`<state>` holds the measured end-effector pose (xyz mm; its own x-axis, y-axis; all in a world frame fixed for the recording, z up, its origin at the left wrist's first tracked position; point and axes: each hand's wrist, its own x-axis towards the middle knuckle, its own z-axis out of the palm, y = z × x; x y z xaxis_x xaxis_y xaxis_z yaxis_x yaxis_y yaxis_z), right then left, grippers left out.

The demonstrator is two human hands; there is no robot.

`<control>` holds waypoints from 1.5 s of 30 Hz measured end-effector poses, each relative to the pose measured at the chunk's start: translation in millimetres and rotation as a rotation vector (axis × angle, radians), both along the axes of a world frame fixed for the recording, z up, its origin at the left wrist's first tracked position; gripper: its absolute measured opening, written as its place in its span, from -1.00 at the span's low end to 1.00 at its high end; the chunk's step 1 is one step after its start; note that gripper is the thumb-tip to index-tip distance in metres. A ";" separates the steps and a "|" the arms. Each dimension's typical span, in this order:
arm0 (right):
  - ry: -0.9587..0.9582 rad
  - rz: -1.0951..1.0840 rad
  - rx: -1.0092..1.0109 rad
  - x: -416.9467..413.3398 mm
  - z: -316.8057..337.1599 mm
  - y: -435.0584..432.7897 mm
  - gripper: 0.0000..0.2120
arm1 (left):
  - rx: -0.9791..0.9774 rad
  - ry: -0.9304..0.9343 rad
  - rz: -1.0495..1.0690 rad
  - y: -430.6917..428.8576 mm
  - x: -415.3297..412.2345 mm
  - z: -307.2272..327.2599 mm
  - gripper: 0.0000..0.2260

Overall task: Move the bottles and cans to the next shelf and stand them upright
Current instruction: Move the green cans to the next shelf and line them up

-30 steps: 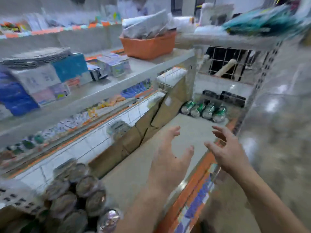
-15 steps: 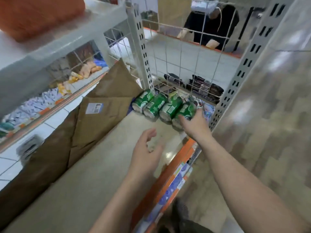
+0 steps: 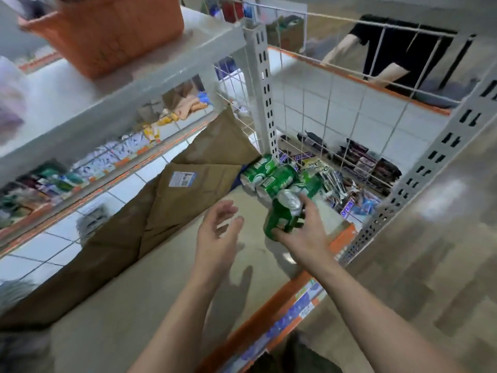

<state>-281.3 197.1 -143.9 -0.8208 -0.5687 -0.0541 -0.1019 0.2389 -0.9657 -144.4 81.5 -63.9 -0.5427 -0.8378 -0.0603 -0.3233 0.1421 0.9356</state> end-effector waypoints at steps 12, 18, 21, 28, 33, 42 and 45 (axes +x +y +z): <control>0.203 0.414 -0.036 70.4 -17.8 -91.9 -0.38 | 0.063 0.007 0.332 -36.7 112.0 -0.1 -0.67; 0.147 0.320 0.062 41.5 -13.3 -65.6 -0.29 | 0.149 0.006 0.314 -37.6 103.7 -23.6 -0.63; 0.116 -0.170 0.082 -4.0 -0.8 -38.0 -0.39 | 0.199 -0.017 0.228 -35.6 89.6 -35.8 -0.55; -0.310 -0.331 0.241 -86.0 -11.2 -40.4 0.10 | 0.235 -0.102 0.071 -33.1 46.6 -57.6 -0.18; -0.372 -0.320 0.074 -64.9 -10.6 -22.0 -0.22 | 0.191 -0.122 0.050 -33.5 30.6 -61.8 -0.12; 0.182 0.158 0.192 -21.2 -39.5 -24.0 -0.34 | 0.249 -0.073 0.082 -33.9 29.5 -73.0 -0.34; 0.088 0.140 0.221 -14.0 -45.0 -17.8 -0.54 | 0.206 -0.111 0.089 -37.4 34.4 -83.5 -0.31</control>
<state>-295.4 179.3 -188.9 -0.7417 -0.6596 -0.1216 -0.2299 0.4203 -0.8778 -110.1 44.1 -147.4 -0.4481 -0.8458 -0.2895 -0.4282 -0.0812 0.9000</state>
